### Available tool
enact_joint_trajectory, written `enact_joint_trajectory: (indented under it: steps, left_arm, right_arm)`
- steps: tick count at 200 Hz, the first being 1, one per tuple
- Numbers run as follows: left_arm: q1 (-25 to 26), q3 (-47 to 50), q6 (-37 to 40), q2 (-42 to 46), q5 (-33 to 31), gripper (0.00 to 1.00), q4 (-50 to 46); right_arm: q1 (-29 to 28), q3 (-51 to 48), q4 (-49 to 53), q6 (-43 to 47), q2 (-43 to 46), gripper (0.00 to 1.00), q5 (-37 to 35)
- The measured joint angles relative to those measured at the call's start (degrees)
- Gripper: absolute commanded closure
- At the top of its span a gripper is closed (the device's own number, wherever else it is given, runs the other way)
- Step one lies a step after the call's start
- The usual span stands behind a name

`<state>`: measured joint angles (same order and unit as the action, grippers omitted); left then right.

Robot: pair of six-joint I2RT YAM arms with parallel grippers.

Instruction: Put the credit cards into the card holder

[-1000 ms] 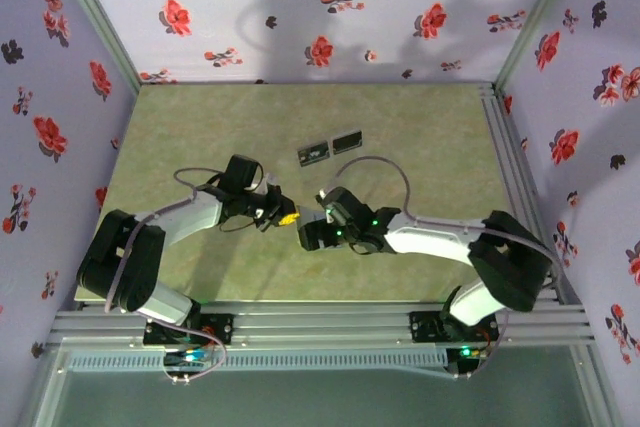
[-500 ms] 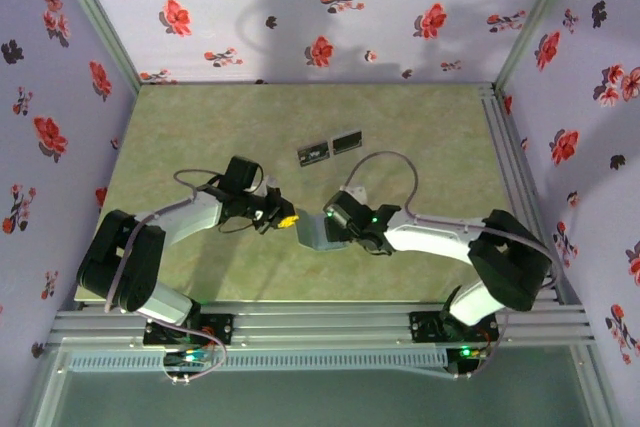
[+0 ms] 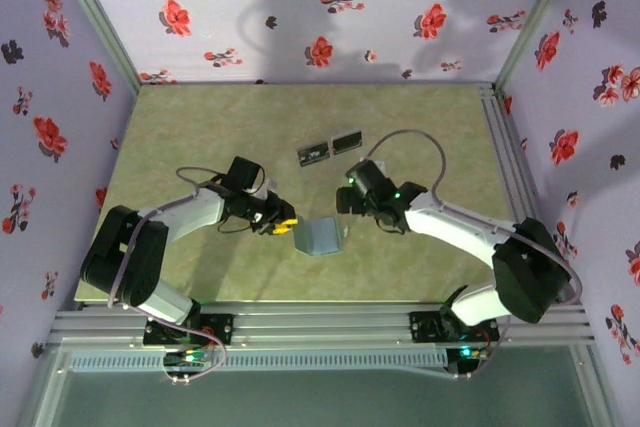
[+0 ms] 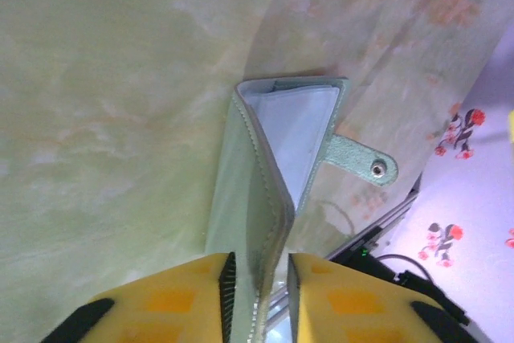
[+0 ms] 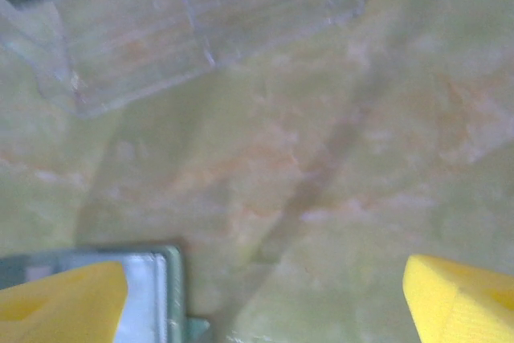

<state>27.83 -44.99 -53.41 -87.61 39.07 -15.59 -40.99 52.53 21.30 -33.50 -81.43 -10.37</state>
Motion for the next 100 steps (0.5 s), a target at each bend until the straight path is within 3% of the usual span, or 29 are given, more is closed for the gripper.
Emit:
enact_joint_trajectory:
  steps: [52,100]
  left_arm:
    - [-0.7,-1.7,2.6,0.1,-1.1,0.51,-2.2]
    - [-1.6,-1.7,4.1,1.5,-1.6,0.50,-3.1]
  right_arm:
    - [12.6,15.2,0.2,-3.8,-7.7,0.17,12.4]
    - [16.5,23.2,-2.0,-22.2,-20.1,0.22,17.4]
